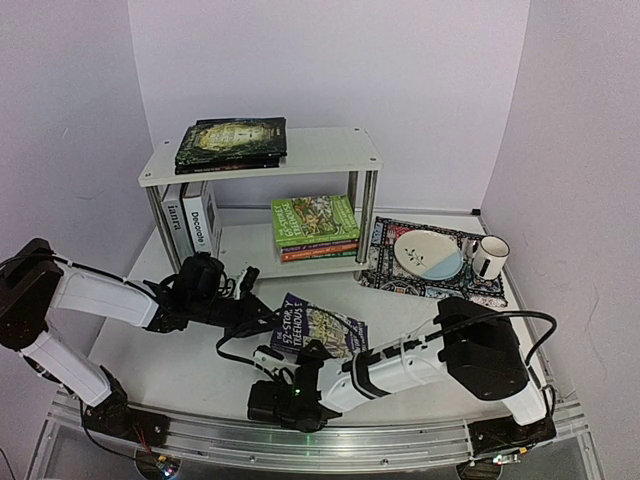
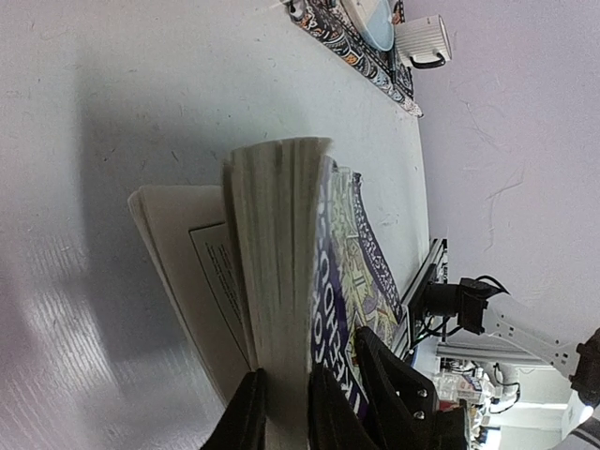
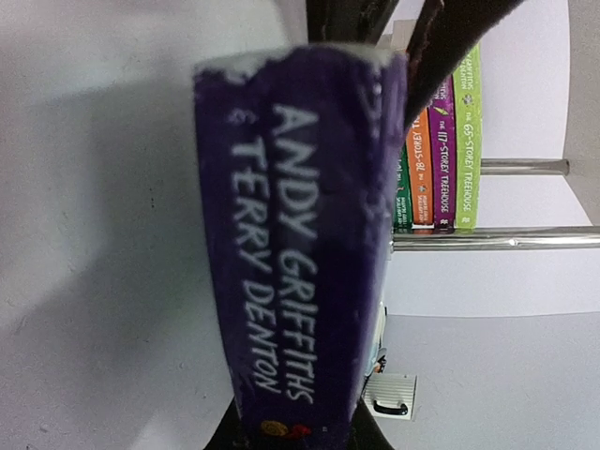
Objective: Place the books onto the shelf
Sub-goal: Pass from the left arm to the right
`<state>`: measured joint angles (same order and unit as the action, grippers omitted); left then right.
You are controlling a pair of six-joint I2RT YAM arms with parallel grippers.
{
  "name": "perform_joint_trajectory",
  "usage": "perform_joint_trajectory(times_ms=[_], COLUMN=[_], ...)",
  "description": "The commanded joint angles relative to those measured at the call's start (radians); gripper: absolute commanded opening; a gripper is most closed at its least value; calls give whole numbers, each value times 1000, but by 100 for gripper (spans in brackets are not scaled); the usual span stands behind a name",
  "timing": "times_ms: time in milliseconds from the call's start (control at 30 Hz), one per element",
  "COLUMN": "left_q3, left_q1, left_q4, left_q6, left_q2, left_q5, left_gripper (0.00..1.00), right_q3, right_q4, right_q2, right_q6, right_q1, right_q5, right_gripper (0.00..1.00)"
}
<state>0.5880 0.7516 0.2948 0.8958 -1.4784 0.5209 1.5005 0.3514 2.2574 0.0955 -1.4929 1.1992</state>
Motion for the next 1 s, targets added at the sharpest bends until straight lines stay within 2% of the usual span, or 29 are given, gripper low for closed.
perform_joint_trajectory(times_ms=[0,100,233,300,400,600,833,967], left_q3=[15,-1,-29,-38,-30,61,113,184], left_q1=[5,5,5,5,5,5,5,5], left_q4=[83,81,70,53,-14,-343,-515,-669], left_q6=[-32,-48,-53,-63,-93,-196,-261,-301], left_q2=[42,82,167,215,285,410,587,670], left_q5=[47,27,-27,-60,-116,-322,-485,-612], left_gripper=[28,45,64,70,75,80,83,83], right_q3=[-9,-37,-73,-89,-105,-119,-112,-159], right_q4=[31,15,-3,-16,-40,-70,-90,-165], right_q2=[-44,-72,-123,-153,-204,-325,-499,-601], right_q6=[-36,-55,-97,-146,-214,-355,-415,-412], right_q1=[-1,-2,-1,-1,0,10,49,106], right_q5=[53,56,69,73,56,-3,-191,-315], right_gripper=[4,0,0,0,0,0,0,0])
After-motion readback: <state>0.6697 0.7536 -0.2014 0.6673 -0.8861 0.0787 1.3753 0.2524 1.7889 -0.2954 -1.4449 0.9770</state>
